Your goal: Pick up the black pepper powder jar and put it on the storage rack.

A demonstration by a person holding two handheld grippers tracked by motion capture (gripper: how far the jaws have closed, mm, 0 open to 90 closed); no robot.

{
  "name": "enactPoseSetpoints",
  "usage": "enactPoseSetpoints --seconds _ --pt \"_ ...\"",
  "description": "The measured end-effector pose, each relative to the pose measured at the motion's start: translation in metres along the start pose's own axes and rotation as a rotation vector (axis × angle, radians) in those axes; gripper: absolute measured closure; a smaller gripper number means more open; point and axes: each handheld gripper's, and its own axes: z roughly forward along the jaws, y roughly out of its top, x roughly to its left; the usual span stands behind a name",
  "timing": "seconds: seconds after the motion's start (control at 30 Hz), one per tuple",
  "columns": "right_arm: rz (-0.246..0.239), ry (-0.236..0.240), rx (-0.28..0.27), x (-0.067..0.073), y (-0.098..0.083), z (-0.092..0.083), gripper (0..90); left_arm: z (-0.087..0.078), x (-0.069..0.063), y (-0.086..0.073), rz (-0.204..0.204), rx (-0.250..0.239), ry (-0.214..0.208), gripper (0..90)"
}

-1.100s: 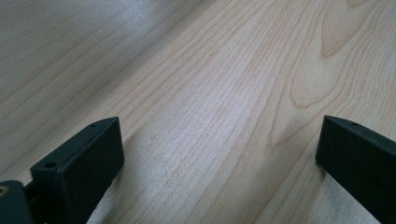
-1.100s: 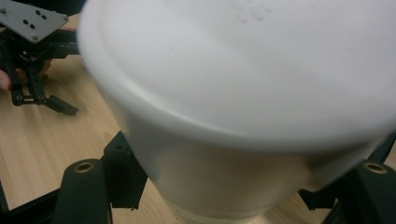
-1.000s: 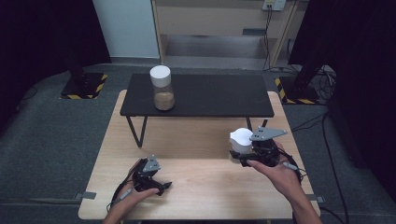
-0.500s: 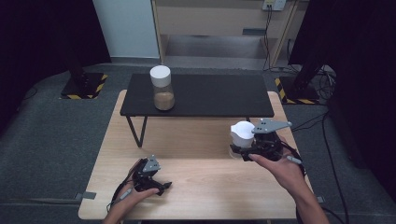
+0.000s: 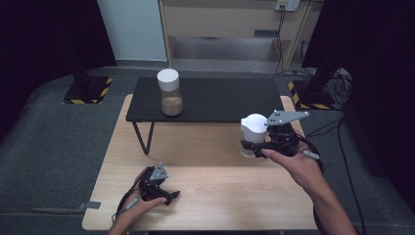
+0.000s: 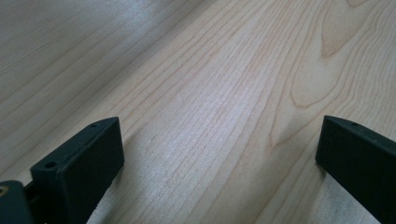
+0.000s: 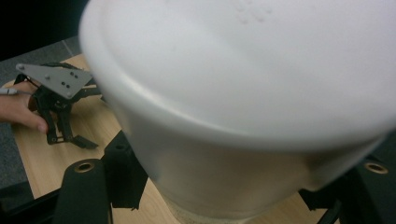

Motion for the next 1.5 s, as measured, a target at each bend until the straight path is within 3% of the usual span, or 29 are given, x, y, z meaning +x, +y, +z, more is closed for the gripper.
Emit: enactPoseSetpoints --seconds 0.53,0.73,1.5 --pt "0.018 -0.016 -0.018 -0.021 0.038 0.006 31.9 0.0 0.0 0.0 0.0 0.0 0.0 0.0" --pt "0.016 -0.042 -0.025 -0.026 0.051 0.006 31.9 0.0 0.0 0.0 0.001 0.002 0.001 0.0" --pt "0.028 -0.078 -0.005 -0.051 0.076 0.03 31.8 0.001 -0.001 0.001 0.0 0.003 0.001 0.0"
